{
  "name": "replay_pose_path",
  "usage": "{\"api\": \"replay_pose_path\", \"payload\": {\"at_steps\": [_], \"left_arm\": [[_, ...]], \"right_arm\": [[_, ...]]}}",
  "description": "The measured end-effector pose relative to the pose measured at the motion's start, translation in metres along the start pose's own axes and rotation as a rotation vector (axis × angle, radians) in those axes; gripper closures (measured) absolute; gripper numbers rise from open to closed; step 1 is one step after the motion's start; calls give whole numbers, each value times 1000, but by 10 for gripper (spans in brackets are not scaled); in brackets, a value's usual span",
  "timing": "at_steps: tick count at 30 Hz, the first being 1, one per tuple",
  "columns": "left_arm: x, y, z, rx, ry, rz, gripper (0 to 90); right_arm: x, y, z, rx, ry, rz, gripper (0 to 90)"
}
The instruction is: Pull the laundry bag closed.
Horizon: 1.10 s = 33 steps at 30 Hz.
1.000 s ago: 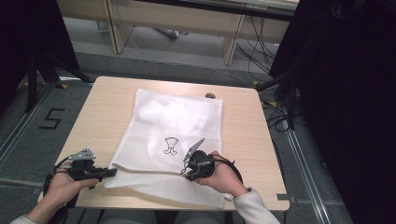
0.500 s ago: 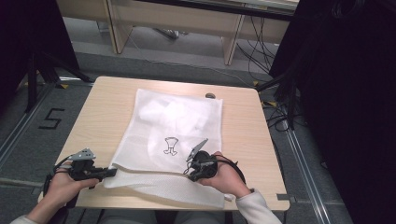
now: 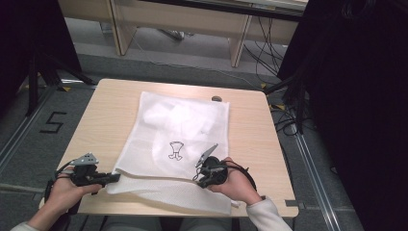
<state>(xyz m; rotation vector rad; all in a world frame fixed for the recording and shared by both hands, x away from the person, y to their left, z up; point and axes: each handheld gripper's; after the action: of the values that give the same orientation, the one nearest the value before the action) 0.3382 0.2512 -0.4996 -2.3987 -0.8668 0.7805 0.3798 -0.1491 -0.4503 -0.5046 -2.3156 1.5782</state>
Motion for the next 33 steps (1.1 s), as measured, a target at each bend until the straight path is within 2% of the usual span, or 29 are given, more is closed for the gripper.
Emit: {"api": "replay_pose_path", "payload": {"at_steps": [33], "left_arm": [[0, 0, 0, -1, -2, 2, 850]], "right_arm": [[-8, -10, 19, -9, 36, 9, 823]]}}
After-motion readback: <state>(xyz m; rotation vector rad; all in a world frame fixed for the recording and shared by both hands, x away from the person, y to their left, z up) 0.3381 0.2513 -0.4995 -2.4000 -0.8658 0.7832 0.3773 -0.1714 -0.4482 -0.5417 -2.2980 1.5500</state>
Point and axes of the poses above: each handheld gripper's, and its own axes: y roughly forward along the jaws, z roughly out of its underside, x roughly to its left, and after that the axes turned 3 degrees about z, right-handed
